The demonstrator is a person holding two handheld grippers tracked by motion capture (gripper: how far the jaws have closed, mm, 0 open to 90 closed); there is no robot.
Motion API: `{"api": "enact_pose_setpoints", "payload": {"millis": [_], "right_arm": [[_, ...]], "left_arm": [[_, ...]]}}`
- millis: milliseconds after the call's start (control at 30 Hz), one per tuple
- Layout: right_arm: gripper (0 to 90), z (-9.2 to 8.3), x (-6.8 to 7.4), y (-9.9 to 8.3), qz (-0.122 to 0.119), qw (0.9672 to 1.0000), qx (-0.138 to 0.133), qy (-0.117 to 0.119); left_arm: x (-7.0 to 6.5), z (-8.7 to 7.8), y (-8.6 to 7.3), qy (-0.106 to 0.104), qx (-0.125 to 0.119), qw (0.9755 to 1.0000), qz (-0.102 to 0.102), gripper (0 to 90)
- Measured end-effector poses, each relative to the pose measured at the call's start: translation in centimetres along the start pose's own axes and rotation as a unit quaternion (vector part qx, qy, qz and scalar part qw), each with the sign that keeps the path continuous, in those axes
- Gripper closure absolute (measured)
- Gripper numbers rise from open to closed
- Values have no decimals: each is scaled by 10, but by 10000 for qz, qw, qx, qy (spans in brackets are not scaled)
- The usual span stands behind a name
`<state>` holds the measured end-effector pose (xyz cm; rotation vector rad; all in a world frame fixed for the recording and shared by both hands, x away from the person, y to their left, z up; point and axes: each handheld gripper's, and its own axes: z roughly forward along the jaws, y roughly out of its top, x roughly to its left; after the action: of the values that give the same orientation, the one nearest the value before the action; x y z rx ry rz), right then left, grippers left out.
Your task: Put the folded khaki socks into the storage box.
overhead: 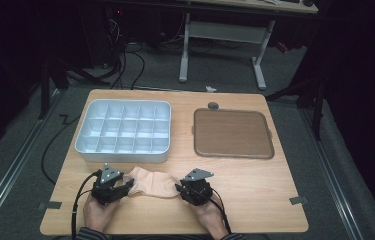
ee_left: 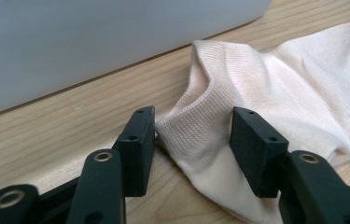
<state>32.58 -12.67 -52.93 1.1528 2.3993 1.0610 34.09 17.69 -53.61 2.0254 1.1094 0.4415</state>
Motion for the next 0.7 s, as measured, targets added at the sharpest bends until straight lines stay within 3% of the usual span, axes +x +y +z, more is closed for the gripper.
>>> {"api": "enact_pose_setpoints", "payload": {"millis": [233, 600, 700], "right_arm": [[816, 1, 1, 0, 11, 10000, -31, 39], [860, 1, 1, 0, -55, 9999, -71, 50], [863, 1, -1, 0, 32, 9999, -118, 82]], "left_arm": [[0, -1, 1, -4, -1, 10000, -37, 609], [3, 0, 4, -344, 140, 9992, -166, 771], [5, -1, 5, -470, 99, 9983, -326, 785]]}}
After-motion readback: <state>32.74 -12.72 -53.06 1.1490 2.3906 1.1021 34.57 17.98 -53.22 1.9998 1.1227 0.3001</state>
